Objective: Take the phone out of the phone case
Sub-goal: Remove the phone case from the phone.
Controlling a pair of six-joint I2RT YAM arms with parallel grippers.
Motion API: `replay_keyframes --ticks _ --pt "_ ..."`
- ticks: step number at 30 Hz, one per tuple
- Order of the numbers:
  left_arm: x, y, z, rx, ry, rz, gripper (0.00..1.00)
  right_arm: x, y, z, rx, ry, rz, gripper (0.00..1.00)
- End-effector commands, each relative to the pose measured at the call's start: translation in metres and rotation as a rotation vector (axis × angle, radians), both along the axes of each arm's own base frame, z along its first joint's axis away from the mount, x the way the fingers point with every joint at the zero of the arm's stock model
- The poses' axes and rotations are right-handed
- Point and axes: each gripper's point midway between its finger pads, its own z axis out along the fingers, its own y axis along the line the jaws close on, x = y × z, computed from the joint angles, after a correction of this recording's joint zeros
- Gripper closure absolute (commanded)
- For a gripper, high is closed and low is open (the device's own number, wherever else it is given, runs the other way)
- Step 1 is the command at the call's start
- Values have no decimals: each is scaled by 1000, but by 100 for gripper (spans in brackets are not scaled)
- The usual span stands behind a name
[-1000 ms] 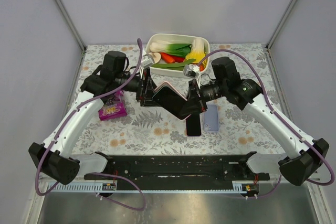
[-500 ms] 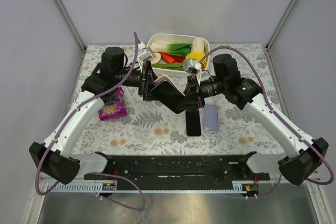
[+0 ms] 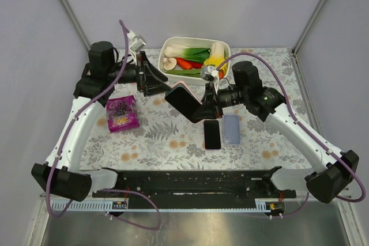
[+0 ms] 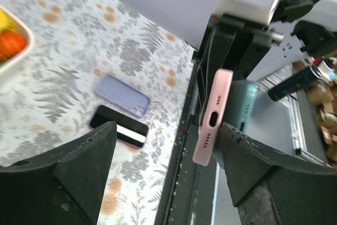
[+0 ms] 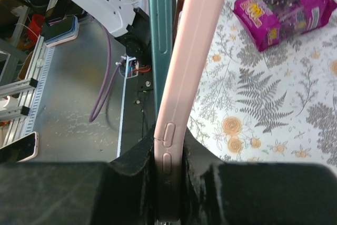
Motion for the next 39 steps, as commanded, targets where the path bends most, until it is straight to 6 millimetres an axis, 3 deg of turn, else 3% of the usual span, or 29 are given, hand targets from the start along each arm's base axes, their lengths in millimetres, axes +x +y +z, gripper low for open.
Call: replay_keyframes --ticks 1,7,16,26,39 --pt "0 20 49 -63 -132 8 18 9 -2 -4 -12 -3 -50 100" --pt "-4 31 63 -77 -153 21 15 9 -2 -4 -13 -8 -53 100" --pt "-51 16 62 -112 -109 -137 14 13 1 -4 -16 11 -54 100" --pt "-42 -2 35 28 -236 -126 15 13 3 -4 -15 27 -46 100" --pt "-47 -18 23 65 -251 -171 16 11 1 -3 -12 22 -46 100"
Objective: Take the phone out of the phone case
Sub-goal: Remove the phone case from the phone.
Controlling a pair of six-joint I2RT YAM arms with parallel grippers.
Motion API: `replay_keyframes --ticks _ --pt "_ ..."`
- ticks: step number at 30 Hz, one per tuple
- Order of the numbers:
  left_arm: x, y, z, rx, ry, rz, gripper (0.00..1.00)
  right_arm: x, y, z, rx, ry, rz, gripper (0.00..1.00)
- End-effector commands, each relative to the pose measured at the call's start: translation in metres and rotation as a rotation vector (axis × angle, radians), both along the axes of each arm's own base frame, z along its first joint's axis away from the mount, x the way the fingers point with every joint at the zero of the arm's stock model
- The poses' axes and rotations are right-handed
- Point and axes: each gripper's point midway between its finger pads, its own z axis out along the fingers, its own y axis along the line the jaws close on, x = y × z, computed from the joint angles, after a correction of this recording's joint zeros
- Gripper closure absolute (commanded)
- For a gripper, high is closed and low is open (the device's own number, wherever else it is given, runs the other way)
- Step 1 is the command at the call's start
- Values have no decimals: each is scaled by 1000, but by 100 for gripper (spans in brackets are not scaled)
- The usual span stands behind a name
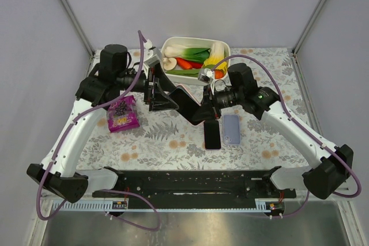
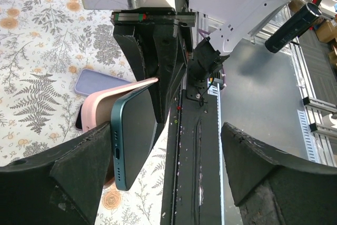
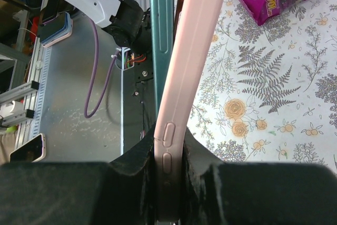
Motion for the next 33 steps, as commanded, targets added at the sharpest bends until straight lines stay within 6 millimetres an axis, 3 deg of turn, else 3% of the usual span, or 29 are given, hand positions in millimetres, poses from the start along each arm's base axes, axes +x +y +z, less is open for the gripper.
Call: replay_keyframes --ticks 1,7,11,21,24,30,33 --pt "-5 -2 11 -3 -85 -19 16 1 2 32 80 -90 17 100" --pt "-11 -7 -3 41 -91 -33 19 2 3 34 82 -88 15 100" --pt "-12 -13 -16 66 -80 -49 29 2 3 36 86 -85 18 100" --pt "-12 -36 -43 121 -43 -112 69 1 3 37 95 -84 14 100" --pt "-14 -38 -48 136 -46 -122 99 1 2 34 89 -85 6 100" --pt "-18 -30 -52 168 -98 -118 100 2 -1 32 87 -105 -18 100" --pt "-16 -28 -50 176 -130 -107 100 6 -1 30 82 -109 -37 93"
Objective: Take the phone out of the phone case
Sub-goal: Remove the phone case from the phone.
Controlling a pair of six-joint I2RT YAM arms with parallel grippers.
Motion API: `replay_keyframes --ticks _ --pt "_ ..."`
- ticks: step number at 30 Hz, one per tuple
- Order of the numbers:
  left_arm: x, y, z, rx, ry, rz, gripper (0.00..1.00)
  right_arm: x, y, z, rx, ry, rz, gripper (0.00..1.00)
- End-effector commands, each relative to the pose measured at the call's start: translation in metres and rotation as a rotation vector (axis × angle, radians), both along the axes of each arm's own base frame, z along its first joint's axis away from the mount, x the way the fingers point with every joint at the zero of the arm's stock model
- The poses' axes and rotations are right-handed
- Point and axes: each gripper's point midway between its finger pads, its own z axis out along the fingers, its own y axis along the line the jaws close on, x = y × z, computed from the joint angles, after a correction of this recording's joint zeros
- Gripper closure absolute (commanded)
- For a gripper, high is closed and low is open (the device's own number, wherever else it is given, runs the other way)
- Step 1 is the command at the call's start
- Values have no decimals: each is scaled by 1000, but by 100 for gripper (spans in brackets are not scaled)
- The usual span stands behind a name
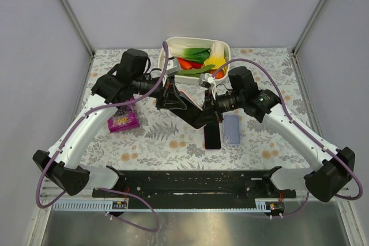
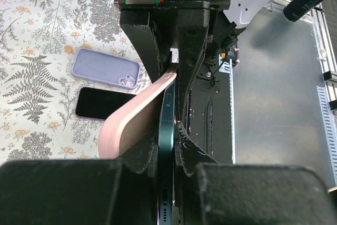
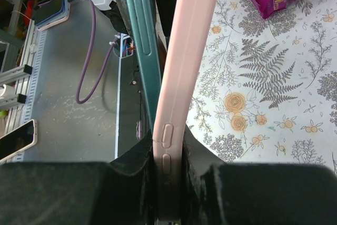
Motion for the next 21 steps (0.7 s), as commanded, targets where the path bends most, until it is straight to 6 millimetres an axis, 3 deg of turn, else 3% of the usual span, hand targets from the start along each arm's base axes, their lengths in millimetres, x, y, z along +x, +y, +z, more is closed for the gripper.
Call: replay_keyframes --ticks 1,12,16,21 --pt "-10 1 -5 37 -122 -48 100 16 5 38 91 -71 -81 91" --pt "-4 9 -21 104 -208 -78 100 19 5 24 72 -50 -102 69" --pt "-3 11 -23 114 -248 -97 100 21 5 20 65 -48 -109 44" --pt "-3 14 -33 141 -270 -122 100 20 4 20 64 -54 -115 40"
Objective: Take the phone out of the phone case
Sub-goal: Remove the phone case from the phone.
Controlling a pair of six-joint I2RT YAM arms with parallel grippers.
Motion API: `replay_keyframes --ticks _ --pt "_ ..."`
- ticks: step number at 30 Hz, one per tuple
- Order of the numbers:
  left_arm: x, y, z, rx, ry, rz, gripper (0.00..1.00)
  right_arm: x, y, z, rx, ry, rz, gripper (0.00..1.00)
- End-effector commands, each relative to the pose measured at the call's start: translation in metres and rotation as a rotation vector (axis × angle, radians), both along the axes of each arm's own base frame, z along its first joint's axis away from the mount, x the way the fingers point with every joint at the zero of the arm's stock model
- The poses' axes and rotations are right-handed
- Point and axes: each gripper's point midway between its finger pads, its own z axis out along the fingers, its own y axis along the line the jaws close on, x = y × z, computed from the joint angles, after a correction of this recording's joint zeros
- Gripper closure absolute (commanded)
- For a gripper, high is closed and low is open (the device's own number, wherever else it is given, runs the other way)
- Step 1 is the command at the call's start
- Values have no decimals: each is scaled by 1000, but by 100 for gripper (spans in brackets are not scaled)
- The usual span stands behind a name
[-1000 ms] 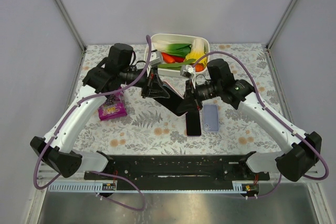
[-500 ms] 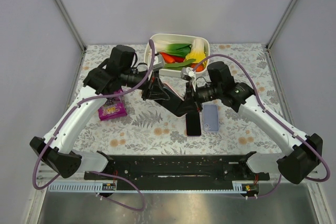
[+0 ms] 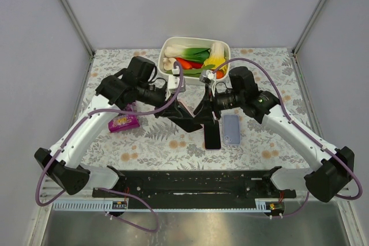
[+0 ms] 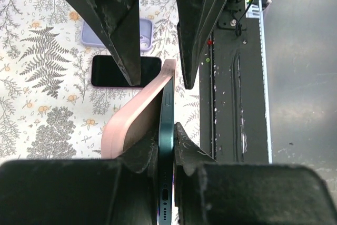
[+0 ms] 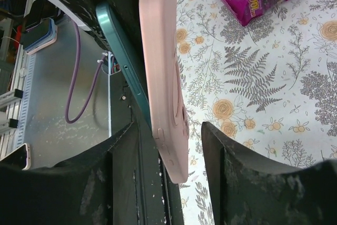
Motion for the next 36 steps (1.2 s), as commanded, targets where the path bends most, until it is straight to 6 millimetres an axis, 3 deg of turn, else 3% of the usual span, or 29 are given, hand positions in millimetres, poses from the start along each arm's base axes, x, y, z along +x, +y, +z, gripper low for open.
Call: replay_keyframes --ticks 1,9,13,36 --pt "1 2 4 -15 -112 -60 100 4 -2 23 54 -65 -26 40" --pt "3 4 -16 48 -175 -83 100 12 -2 41 103 -45 -87 43" --pt "5 -2 -16 37 -169 -67 100 17 3 46 128 -15 -90 46" --pt "2 -26 -14 22 -134 -75 100 18 16 36 155 73 -45 45"
